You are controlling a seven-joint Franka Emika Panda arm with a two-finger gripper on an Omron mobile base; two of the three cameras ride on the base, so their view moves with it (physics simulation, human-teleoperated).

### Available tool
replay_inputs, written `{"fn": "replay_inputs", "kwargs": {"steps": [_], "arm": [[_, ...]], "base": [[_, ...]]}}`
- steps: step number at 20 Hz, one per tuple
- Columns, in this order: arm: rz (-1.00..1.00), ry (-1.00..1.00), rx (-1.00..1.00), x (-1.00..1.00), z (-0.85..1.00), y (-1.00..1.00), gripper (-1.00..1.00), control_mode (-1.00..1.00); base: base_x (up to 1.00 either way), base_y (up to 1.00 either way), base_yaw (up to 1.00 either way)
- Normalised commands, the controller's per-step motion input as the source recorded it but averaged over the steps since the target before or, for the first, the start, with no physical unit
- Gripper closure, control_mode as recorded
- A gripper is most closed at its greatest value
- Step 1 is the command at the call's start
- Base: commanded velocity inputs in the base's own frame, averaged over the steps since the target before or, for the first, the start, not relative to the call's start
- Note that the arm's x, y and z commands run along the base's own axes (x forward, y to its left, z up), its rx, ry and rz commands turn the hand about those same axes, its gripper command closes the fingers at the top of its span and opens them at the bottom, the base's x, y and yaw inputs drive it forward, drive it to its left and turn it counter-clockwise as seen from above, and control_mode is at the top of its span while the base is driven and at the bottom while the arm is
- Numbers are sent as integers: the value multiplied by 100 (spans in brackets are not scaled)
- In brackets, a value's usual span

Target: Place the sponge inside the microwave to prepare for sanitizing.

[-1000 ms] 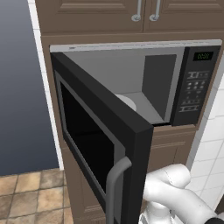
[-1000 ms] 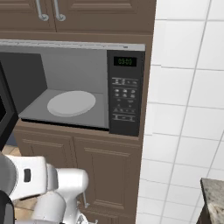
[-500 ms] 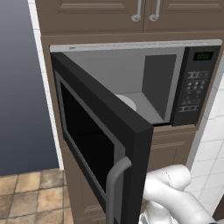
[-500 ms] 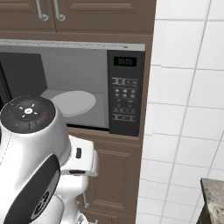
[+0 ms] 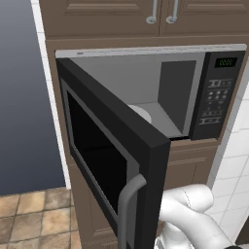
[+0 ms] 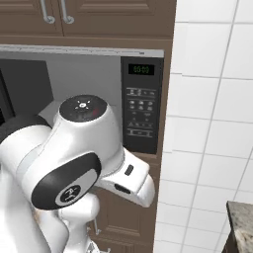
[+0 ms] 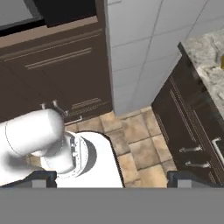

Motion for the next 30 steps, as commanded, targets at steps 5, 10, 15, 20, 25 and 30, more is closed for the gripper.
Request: {"fn": "replay_inputs", "kwargs": {"steps": [5, 10, 15, 20, 25, 30], "arm": [[-56, 0, -12, 17, -30, -64, -100, -100], [-55, 1, -3, 12, -19, -79, -100, -100], [-51, 0, 10, 22, -19, -91, -100, -100], [-38, 1, 5, 46, -17, -63, -100, -100], [-3, -2, 8, 28, -8, -42, -100, -100], [-15, -6, 9, 38, -25, -78, -100, -100]], "base": [[0, 0, 0], [0, 0, 0], [0, 0, 0], [0, 0, 0], [0, 0, 0], [0, 0, 0]]}}
